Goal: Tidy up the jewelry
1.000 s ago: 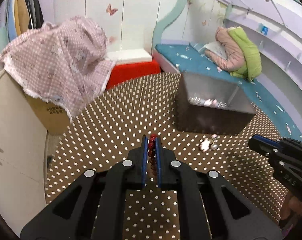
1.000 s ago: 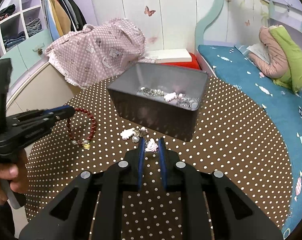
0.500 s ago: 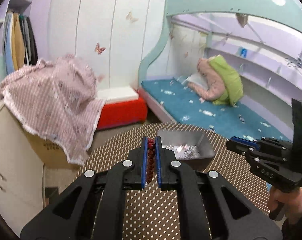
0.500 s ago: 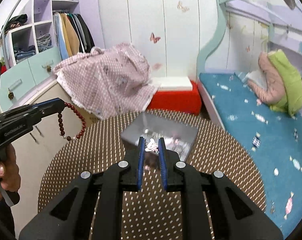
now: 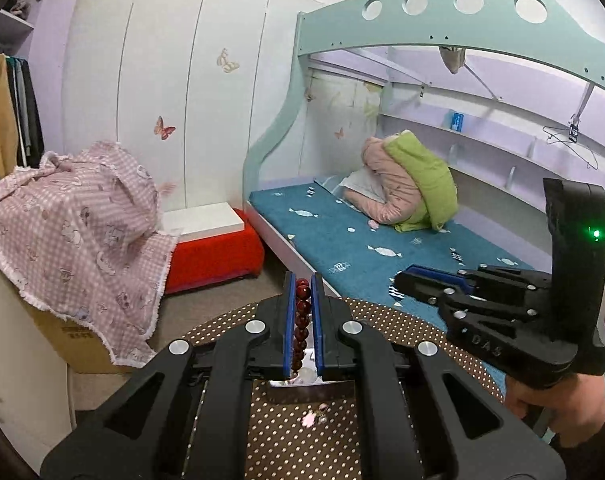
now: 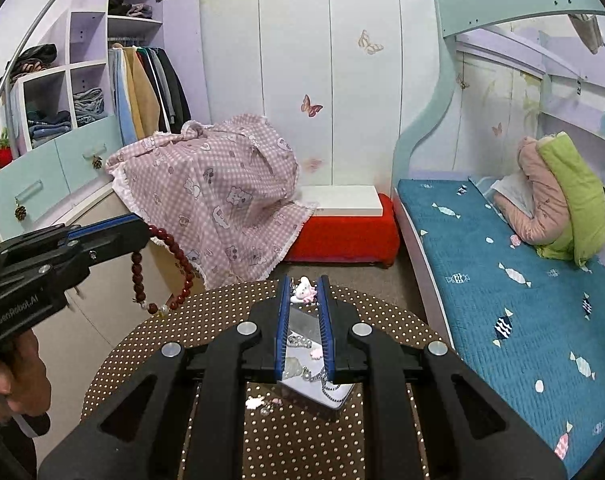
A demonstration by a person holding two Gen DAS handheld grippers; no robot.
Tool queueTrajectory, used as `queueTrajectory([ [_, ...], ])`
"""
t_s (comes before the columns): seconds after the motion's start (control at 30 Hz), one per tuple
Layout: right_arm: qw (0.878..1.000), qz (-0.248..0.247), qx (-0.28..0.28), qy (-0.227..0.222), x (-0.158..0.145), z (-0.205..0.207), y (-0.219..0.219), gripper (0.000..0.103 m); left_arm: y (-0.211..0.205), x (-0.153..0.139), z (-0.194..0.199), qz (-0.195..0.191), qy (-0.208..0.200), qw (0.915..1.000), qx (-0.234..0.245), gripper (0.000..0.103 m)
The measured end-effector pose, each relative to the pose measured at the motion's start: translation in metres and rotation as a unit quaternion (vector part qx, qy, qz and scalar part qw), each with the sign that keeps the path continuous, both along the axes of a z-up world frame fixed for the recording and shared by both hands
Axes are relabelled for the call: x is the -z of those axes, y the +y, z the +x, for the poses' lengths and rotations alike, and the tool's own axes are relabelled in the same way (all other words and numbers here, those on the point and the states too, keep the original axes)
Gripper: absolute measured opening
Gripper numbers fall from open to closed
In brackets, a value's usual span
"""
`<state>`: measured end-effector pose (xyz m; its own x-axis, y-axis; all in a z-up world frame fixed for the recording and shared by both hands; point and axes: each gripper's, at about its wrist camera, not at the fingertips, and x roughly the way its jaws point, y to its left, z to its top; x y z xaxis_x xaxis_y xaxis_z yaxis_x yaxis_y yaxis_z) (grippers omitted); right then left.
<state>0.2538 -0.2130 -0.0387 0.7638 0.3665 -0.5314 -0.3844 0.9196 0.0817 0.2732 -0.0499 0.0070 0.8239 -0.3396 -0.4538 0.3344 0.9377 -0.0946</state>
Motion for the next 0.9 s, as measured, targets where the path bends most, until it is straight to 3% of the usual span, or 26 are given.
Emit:
queueTrajectory([
  [0.8,0.992,-0.005,-0.024,0.120,0.061,0.068,0.017,0.014,-0.026,0.071,0.092,0.011,0.109,0.9939,0.005,0.009],
  [0.83,0.992,-0.004,-0.023,0.123,0.063,0.069,0.017,0.014,-0.025,0.072,0.093,0.010,0.111,0.9938,0.004,0.012],
  [0.9,0.992,-0.003,-0.021,0.128,0.066,0.072,0.016,0.017,-0.024,0.071,0.093,0.013,0.108,0.9940,-0.004,0.044],
])
